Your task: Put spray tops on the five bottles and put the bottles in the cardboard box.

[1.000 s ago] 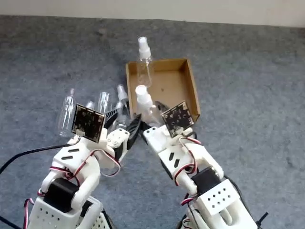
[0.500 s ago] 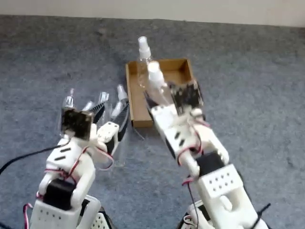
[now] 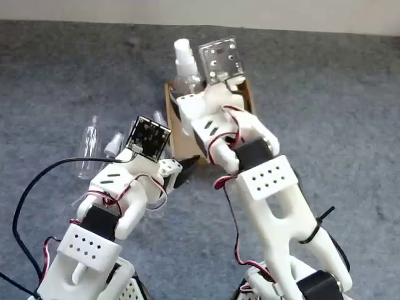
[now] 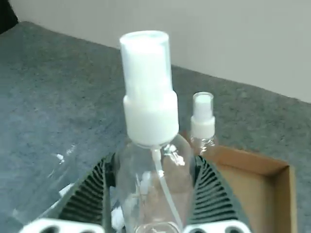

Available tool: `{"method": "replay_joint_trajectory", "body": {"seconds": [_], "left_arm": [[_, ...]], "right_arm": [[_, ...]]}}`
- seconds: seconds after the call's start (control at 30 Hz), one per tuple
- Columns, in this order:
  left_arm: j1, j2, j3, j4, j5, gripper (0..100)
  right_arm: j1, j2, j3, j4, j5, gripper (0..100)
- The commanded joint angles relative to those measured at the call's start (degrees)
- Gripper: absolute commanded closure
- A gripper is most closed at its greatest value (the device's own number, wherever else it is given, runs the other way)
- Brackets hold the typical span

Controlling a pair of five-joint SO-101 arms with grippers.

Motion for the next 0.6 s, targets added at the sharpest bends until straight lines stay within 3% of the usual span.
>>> {"method": "replay_joint_trajectory", "body": {"seconds": [0.0, 0.2, 0.57], "left_arm": [[-1.54, -0.13, -3.21, 0.26, -0.35, 72], [-5.67, -0.04, -3.12, -2.73, 0.97, 72], [-5.76, 0.04, -2.59, -3.08, 0.97, 72]], "right_arm": [[-2.77, -0.57, -4.0, 5.23, -0.88, 99.5], [-3.03, -1.36, -4.44, 8.92, -0.88, 99.5], [-4.18, -12.26, -4.44, 20.35, -0.53, 99.5]]}}
